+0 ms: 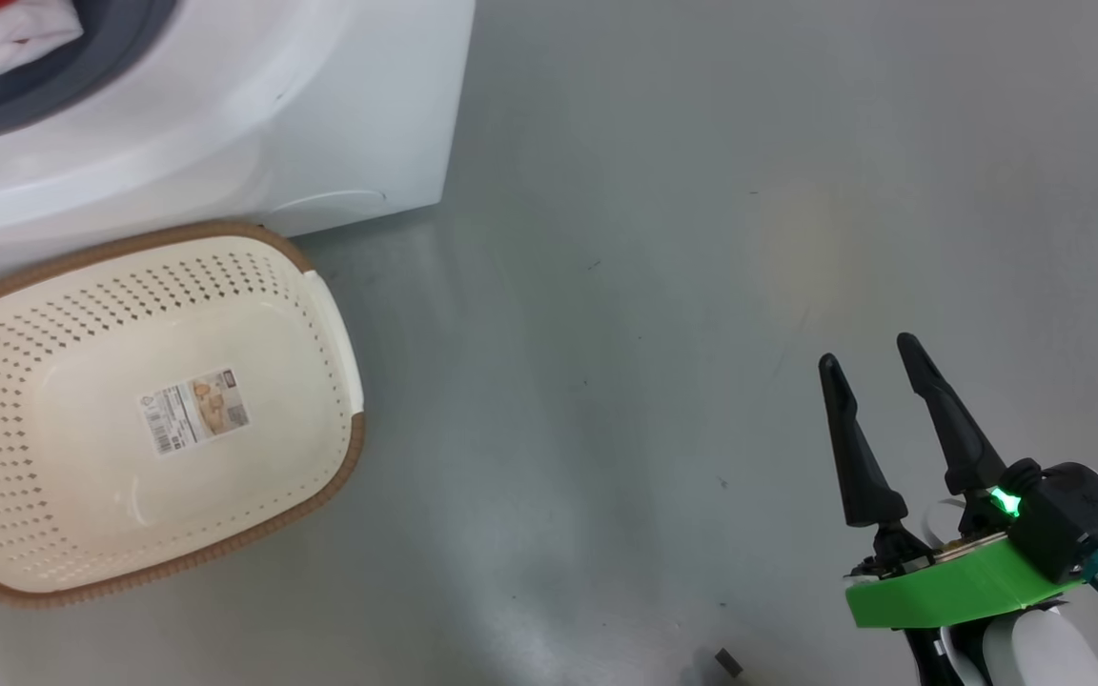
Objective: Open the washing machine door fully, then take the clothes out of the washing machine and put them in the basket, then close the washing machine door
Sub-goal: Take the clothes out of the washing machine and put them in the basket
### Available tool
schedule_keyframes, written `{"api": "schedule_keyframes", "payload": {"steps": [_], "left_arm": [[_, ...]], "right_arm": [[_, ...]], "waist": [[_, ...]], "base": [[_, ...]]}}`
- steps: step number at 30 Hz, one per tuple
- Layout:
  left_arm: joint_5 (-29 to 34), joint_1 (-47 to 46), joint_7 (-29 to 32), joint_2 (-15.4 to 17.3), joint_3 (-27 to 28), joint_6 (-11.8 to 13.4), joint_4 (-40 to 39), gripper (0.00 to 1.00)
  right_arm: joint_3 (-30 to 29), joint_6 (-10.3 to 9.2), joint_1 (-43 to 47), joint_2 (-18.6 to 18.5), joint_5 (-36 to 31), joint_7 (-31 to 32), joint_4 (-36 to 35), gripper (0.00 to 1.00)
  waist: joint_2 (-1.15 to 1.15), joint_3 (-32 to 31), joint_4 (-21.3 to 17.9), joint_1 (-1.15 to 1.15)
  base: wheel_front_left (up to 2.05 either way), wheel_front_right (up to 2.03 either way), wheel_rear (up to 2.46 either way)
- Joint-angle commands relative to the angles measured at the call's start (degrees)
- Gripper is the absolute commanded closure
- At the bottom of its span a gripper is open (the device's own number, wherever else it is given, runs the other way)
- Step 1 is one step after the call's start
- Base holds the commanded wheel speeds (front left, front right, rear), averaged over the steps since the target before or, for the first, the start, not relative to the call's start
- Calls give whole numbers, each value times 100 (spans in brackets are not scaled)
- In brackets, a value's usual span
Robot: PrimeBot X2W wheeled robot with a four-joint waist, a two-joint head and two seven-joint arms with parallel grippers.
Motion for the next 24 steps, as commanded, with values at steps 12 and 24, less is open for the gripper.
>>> {"api": "schedule_keyframes", "payload": {"steps": [12,24], "left_arm": [[95,-13,380,457,-153,160,-10,0],[78,55,394,649,-277,219,15,0]], "right_arm": [[225,35,15,-84,93,-36,-96,0],[315,35,8,-84,90,-36,-55,0]], "waist": [[0,82,-185,0],[0,190,-287,0]], "base": [[0,0,0],[0,0,0]]}}
